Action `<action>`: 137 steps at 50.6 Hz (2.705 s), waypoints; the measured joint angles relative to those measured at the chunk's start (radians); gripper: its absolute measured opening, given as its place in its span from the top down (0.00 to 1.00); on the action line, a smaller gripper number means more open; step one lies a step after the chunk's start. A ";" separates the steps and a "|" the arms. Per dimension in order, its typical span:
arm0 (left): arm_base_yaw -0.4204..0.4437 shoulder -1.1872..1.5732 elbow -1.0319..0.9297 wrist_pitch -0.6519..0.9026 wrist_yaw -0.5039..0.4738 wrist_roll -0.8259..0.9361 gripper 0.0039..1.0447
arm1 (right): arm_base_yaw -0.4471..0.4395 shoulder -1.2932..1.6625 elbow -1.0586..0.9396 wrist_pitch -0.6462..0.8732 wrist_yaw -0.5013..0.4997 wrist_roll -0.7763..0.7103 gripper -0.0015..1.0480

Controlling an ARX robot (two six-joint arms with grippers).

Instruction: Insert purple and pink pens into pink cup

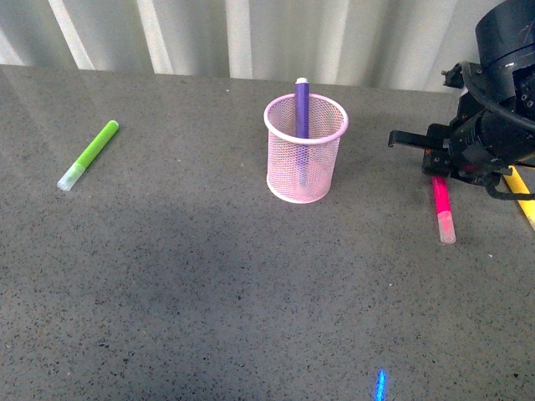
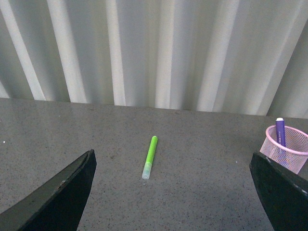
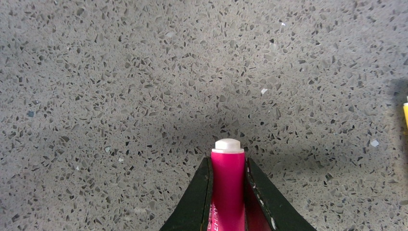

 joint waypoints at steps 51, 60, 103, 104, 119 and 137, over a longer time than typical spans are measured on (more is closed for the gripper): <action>0.000 0.000 0.000 0.000 0.000 0.000 0.06 | 0.312 -0.082 -0.124 0.990 -0.121 -0.456 0.89; 0.000 0.000 0.000 0.000 0.000 0.000 0.06 | 0.312 -0.033 -0.105 0.986 -0.123 -0.452 0.89; 0.000 0.000 0.000 0.000 0.000 0.000 0.06 | 0.262 -0.288 -0.222 0.658 0.081 -0.258 0.07; 0.000 0.000 0.000 0.000 0.000 0.000 0.06 | 0.257 -0.308 -0.229 0.637 0.090 -0.250 0.07; 0.000 -0.001 0.000 0.000 0.001 0.000 0.06 | 0.157 -0.863 -0.465 0.314 0.199 -0.184 0.07; 0.000 -0.001 0.000 0.000 0.001 0.000 0.06 | 0.066 -0.985 -0.764 0.668 0.082 -0.308 0.53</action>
